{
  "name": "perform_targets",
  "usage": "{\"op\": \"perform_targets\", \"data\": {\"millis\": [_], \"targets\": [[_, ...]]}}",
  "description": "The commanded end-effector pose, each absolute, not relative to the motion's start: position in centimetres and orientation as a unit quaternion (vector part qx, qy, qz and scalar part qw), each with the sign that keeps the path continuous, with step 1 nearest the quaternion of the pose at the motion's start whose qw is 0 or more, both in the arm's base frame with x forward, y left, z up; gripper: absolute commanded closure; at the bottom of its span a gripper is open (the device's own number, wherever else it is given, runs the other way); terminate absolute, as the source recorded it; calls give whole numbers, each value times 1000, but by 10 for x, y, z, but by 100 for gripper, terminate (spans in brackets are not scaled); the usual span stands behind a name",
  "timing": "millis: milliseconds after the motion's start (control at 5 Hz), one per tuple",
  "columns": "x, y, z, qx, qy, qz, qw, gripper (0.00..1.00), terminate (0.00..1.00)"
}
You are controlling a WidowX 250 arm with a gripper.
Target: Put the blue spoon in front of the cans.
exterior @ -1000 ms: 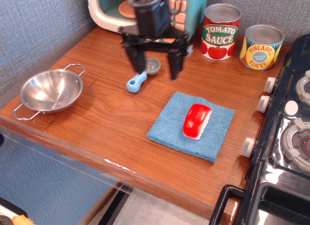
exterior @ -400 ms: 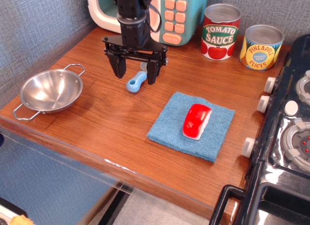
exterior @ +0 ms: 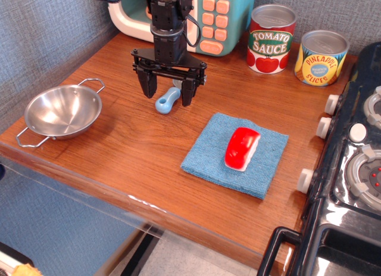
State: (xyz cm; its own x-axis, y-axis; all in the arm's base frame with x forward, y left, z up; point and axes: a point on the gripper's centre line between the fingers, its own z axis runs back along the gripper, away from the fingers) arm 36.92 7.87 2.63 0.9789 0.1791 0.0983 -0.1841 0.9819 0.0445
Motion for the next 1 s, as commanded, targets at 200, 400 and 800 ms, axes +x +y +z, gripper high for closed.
{"op": "perform_targets", "data": {"millis": [200,400,800], "targets": [[378,87,28,27,-44,94,994,100,0],[377,85,39,12,-46,90,995,100,0],[392,35,85,-30,-103,89,990,100,0]]}}
